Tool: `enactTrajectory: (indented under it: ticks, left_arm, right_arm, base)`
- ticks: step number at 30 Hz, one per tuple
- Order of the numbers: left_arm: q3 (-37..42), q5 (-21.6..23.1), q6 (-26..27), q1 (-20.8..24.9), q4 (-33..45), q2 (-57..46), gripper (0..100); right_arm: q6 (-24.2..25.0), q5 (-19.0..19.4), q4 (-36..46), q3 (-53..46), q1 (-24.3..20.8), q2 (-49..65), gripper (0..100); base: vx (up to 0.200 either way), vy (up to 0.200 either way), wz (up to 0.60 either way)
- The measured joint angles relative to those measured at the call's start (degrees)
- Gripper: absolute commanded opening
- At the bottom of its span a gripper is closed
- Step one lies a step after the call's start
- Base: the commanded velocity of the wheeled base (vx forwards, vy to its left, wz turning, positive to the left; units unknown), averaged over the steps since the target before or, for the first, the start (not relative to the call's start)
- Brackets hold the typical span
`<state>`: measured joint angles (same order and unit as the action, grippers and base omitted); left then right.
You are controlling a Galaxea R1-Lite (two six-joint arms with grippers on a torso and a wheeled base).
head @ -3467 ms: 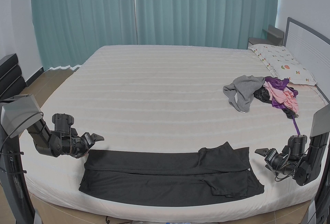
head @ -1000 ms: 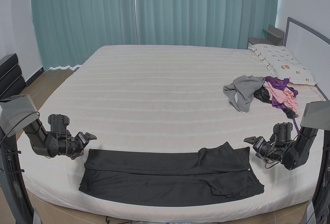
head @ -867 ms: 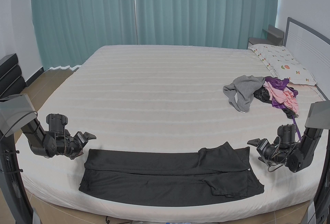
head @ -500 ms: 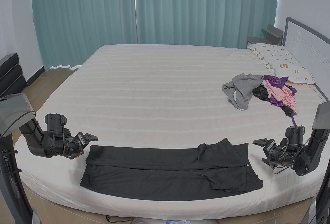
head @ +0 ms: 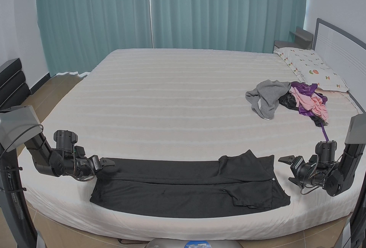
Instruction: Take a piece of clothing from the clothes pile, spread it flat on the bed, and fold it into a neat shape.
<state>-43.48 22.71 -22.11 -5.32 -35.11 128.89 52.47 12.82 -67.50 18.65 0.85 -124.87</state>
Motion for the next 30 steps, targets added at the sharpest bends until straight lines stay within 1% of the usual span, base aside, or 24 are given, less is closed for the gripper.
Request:
enactTrajectory:
  ticks: [4,10,15,16,24,30]
  left_arm:
    - [-0.09,-0.02,0.66,0.57,-0.11,0.62,100]
    - [0.71,-0.27,5.28,0.78,-0.35,1.27,100]
    - [1.84,-0.41,6.19,1.52,-0.50,1.54,100]
    - [2.11,-0.46,6.24,1.63,-0.55,1.56,0]
    - [2.72,-0.55,5.89,2.04,-0.50,1.54,0]
    - [3.41,-0.57,5.45,1.85,-2.36,1.32,0]
  right_arm:
    - [0.00,0.00,0.01,0.00,-0.04,-0.13,100]
    - [0.00,-0.02,-0.05,-0.02,-0.09,-0.21,100]
    - [0.00,0.00,-0.10,-0.02,-0.09,-0.21,100]
    - [0.00,0.00,-0.10,-0.02,-0.09,-0.21,100]
    - [0.00,0.00,-0.10,-0.05,-0.06,-0.21,100]
    - [0.07,-0.02,-0.07,-0.05,0.09,-0.21,100]
  base:
    - [0.000,0.000,0.00]
    - [0.000,0.000,0.00]
    - [0.000,0.000,0.00]
    - [0.000,0.000,0.00]
    - [0.000,0.000,0.00]
    - [0.000,0.000,0.00]
